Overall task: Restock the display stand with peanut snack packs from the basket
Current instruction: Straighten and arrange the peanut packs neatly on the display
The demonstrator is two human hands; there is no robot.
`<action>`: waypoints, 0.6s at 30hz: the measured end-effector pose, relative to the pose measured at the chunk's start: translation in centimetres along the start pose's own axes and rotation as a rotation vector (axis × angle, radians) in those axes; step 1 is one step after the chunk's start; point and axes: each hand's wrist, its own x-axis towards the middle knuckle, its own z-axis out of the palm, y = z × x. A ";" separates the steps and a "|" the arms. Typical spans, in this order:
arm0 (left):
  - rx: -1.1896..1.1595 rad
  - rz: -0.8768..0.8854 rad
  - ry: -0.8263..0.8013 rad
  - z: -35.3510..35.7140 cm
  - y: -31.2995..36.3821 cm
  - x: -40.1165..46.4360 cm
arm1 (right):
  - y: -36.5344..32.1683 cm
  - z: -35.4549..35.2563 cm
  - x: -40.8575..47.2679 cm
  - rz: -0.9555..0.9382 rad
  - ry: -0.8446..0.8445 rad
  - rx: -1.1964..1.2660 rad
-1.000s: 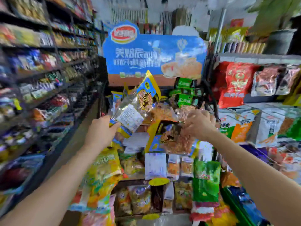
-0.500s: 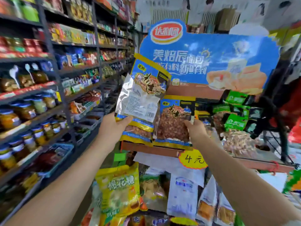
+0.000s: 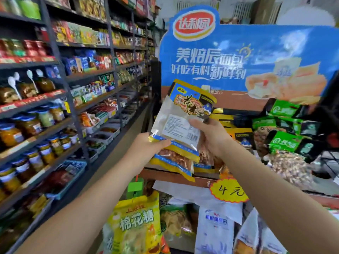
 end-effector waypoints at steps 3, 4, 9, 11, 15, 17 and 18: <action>-0.042 -0.004 -0.080 -0.9 0.4 1.2 | -2.1 -1.7 -0.3 -0.104 0.218 -0.010; -0.087 0.013 -0.085 -1.2 0.6 1.7 | -2.9 -2.6 -0.4 -0.154 0.286 0.013; 0.070 0.038 -0.115 -0.6 -1.2 4.9 | -4.9 -4.4 -1.0 -0.311 0.541 -0.368; 0.333 -0.017 -0.180 0.3 -2.5 6.2 | -4.8 -3.3 -1.3 -0.321 0.611 -0.699; 0.522 -0.059 -0.268 1.2 -2.5 6.7 | -2.9 1.9 -1.9 -0.378 0.602 -1.456; 0.557 0.063 -0.269 1.1 -2.3 6.5 | -0.6 4.9 -1.4 -0.351 0.482 -1.624; 0.598 0.153 -0.271 1.0 -2.5 6.3 | 0.8 6.2 -1.0 -0.302 0.402 -1.662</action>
